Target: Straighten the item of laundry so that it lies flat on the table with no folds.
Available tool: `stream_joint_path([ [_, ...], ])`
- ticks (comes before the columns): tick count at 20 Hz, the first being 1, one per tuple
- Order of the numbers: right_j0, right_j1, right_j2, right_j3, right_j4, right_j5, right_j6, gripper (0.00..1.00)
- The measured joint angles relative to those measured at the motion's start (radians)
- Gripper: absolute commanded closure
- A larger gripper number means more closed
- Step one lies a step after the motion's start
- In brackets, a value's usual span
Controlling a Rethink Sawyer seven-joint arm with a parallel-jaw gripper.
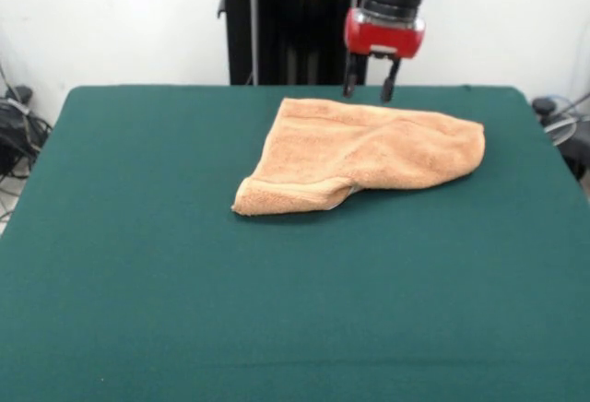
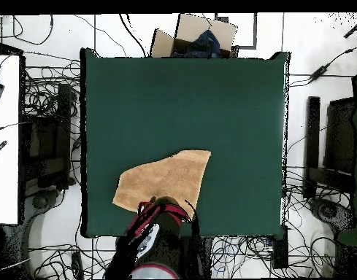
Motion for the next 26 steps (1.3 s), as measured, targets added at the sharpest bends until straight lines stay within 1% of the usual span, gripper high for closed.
stream_joint_path([
  [1, 0.019, 0.048, -0.053, -0.016, 0.018, -0.087, 0.000, 0.00],
  [5, 0.043, 0.150, -0.148, -0.037, 0.076, -0.270, 0.000, 0.00],
  [8, 0.047, 0.199, -0.187, -0.043, 0.108, -0.355, 0.000, 0.00],
  [9, 0.046, 0.247, -0.222, -0.047, 0.139, -0.432, 0.000, 0.00],
  [14, 0.041, 0.360, -0.289, -0.050, 0.195, -0.590, 0.000, 0.00],
  [17, 0.027, 0.419, -0.314, -0.053, 0.197, -0.657, 0.000, 0.00],
  [18, 0.013, 0.453, -0.326, -0.055, 0.195, -0.689, 0.000, 0.00],
  [20, 0.004, 0.475, -0.333, -0.058, 0.190, -0.706, 0.000, 0.00],
  [21, -0.011, 0.507, -0.349, -0.068, 0.173, -0.760, 0.000, 0.00],
  [24, -0.021, 0.536, -0.373, -0.077, 0.143, -0.844, -0.001, 0.00],
  [25, -0.026, 0.562, -0.390, -0.088, 0.121, -0.895, -0.002, 0.00],
  [26, -0.028, 0.573, -0.398, -0.094, 0.111, -0.916, -0.002, 0.00],
])
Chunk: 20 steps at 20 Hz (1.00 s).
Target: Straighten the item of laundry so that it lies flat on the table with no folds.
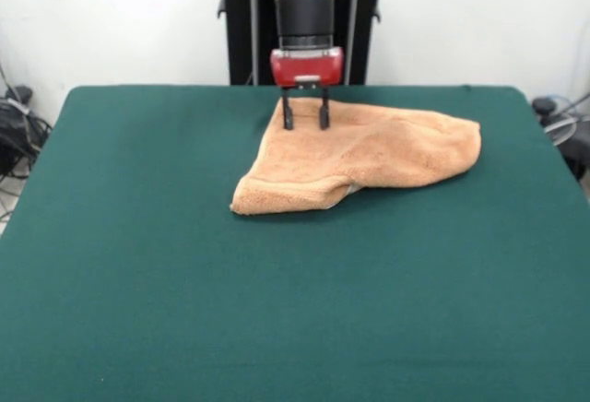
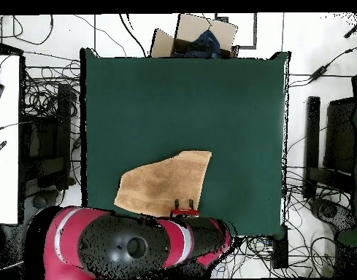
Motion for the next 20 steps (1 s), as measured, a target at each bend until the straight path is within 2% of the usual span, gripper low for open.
stream_joint_path([
  [7, -0.019, 0.083, -0.060, -0.050, -0.064, -0.156, -0.022, 0.00],
  [14, -0.055, 0.197, -0.123, -0.093, -0.072, -0.354, -0.190, 0.00],
  [20, -0.071, 0.262, -0.179, -0.131, -0.073, -0.409, -0.344, 0.00],
])
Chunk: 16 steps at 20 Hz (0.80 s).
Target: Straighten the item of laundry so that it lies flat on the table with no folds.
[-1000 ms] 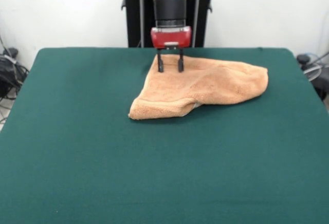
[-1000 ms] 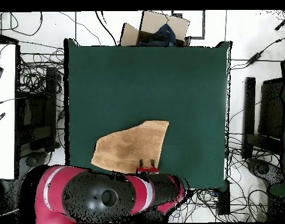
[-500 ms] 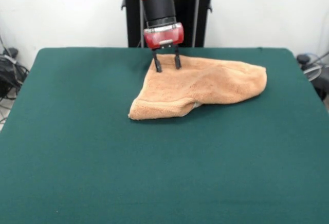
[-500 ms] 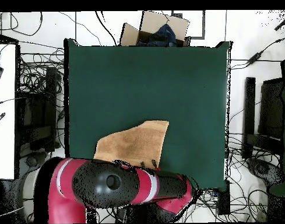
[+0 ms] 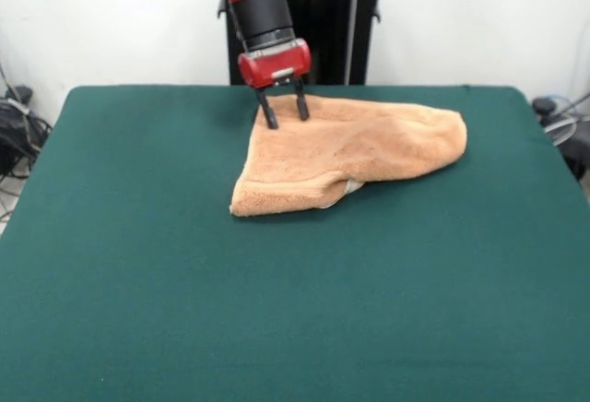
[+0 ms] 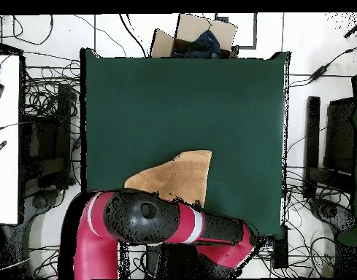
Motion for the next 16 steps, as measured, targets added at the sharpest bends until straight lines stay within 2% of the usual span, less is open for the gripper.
stream_joint_path([
  [5, -0.004, 0.019, -0.030, -0.018, -0.005, 0.000, -0.045, 0.00],
  [16, -0.032, 0.061, -0.104, -0.066, -0.027, 0.014, -0.045, 0.00],
])
